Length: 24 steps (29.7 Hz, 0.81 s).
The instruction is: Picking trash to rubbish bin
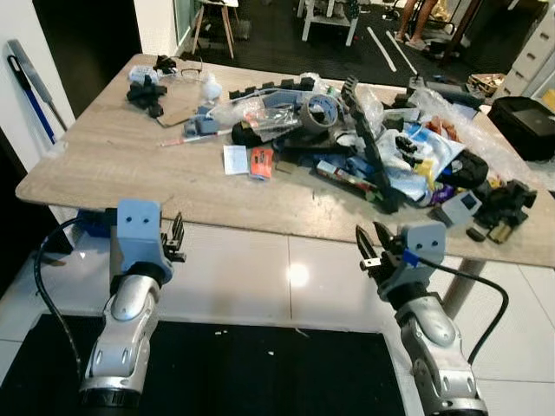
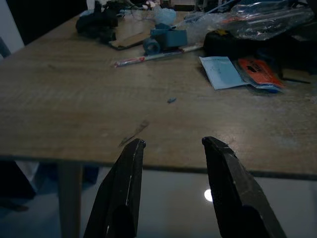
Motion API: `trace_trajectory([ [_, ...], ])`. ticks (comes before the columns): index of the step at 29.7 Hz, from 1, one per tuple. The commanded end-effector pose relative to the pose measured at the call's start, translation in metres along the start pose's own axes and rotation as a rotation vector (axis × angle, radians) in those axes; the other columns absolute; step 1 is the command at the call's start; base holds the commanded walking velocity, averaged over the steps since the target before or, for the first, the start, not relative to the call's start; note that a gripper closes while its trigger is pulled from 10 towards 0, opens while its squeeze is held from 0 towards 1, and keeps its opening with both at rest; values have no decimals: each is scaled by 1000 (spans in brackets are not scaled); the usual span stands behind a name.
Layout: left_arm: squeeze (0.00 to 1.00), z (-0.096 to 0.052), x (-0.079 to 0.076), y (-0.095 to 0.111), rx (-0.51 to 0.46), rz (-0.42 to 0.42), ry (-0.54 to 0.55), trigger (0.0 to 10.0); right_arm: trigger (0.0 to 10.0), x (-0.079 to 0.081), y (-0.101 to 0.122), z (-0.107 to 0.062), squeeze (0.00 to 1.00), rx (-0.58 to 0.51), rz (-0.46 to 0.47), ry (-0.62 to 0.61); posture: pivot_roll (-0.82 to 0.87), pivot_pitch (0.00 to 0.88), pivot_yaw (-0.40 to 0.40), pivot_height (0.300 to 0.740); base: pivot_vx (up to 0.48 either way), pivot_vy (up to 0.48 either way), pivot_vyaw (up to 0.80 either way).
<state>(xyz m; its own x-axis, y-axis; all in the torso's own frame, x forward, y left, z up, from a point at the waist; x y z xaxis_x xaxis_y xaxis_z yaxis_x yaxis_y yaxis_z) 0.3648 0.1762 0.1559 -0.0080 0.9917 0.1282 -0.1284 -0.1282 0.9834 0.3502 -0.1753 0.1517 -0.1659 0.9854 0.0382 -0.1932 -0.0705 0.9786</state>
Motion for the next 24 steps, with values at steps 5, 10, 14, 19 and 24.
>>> trace_trajectory([
  [5,0,-1,-6,-3,14,-7,-19,10000,10000,-7,4,-3,0,-10,2,-20,-47,107,-85,740,295,0,0],
  [10,0,-1,-7,-3,12,-3,-26,10000,10000,-7,5,-2,0,-14,9,-22,-46,105,-85,740,295,0,0],
  [14,0,-1,-7,-2,12,-3,-26,10000,10000,-6,5,-2,0,-13,6,-20,-46,105,-85,740,293,0,0],
  [19,0,-1,-8,-2,11,-3,-28,10000,10000,-4,5,-2,0,-13,-4,-11,-46,105,-84,740,297,0,0],
  [24,0,-1,-9,-2,12,-3,-32,10000,10000,-4,6,-2,0,-14,-9,-6,-48,106,-85,740,299,0,0],
])
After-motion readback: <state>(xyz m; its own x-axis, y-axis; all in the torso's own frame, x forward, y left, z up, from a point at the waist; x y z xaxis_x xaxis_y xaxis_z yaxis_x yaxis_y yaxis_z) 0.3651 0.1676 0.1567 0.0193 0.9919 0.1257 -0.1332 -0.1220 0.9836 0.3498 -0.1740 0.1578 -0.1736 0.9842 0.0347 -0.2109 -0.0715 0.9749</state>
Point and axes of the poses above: a point about 5 cm out from each wrist's last joint towards the gripper, its own z axis pointing out of the wrist towards the gripper, its own y axis along the axis of the wrist's last joint, x = y × z, the point moved 6 cm from there along z, pointing out of the wrist towards the gripper, and after that the axes turned 5 degrees about z, right-handed, at the moved point
